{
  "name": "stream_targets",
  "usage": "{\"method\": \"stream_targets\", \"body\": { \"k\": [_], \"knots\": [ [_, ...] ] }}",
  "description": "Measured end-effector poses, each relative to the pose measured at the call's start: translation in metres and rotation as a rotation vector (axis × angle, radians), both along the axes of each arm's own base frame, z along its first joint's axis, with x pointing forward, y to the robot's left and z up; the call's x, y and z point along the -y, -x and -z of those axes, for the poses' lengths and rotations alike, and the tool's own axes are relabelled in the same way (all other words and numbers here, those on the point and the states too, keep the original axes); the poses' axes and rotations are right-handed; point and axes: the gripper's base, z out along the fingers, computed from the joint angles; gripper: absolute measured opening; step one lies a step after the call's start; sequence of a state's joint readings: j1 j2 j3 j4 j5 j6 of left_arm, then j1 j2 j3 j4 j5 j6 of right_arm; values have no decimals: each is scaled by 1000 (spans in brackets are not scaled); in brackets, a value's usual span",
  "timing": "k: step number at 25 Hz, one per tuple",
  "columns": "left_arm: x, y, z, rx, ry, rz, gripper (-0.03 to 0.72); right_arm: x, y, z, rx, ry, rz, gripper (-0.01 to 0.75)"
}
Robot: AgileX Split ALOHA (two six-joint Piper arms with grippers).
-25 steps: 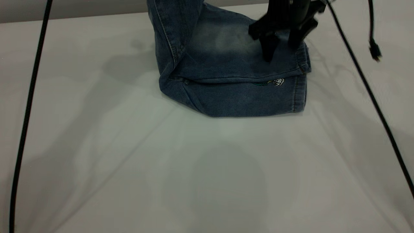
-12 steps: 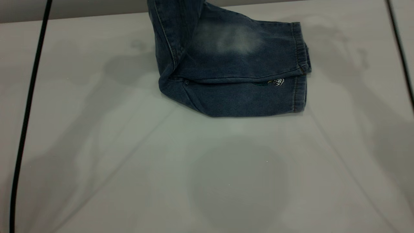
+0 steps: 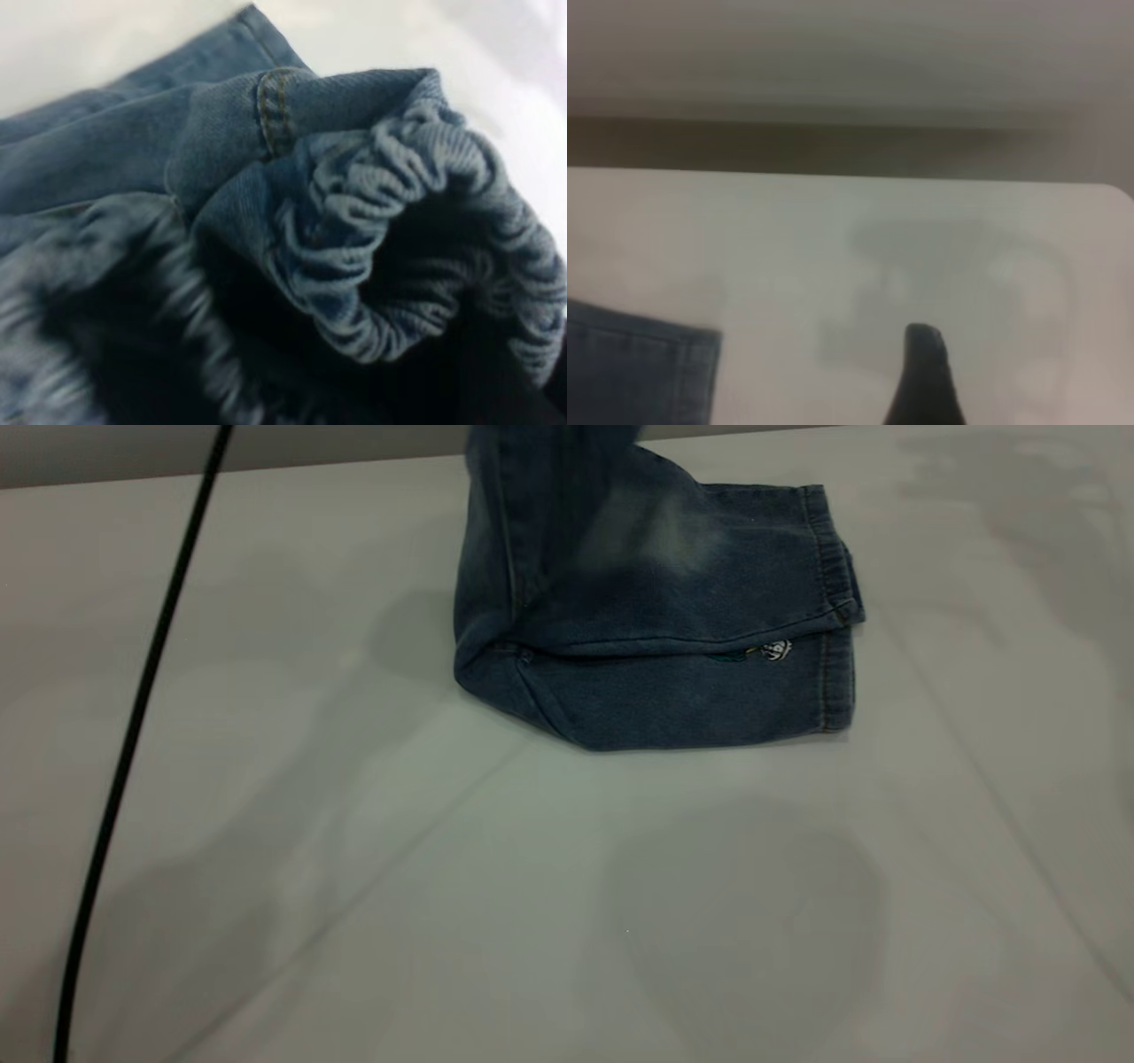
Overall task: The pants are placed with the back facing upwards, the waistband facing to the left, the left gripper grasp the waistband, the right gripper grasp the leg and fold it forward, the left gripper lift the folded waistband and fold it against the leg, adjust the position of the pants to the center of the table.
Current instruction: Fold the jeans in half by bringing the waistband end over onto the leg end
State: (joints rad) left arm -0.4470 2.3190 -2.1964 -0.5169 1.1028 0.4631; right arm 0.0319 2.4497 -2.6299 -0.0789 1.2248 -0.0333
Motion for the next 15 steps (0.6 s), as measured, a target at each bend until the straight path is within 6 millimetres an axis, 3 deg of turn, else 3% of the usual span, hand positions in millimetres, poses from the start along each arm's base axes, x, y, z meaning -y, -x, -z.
{"method": "stream_targets", "body": {
  "k": [10,15],
  "knots": [
    [39,-6,93,11,-65,76,108,1,0,0,3,-4,4,457],
    [47,-6,105,41,-66,82,123,1,0,0,3,-5,3,457]
  ]
}}
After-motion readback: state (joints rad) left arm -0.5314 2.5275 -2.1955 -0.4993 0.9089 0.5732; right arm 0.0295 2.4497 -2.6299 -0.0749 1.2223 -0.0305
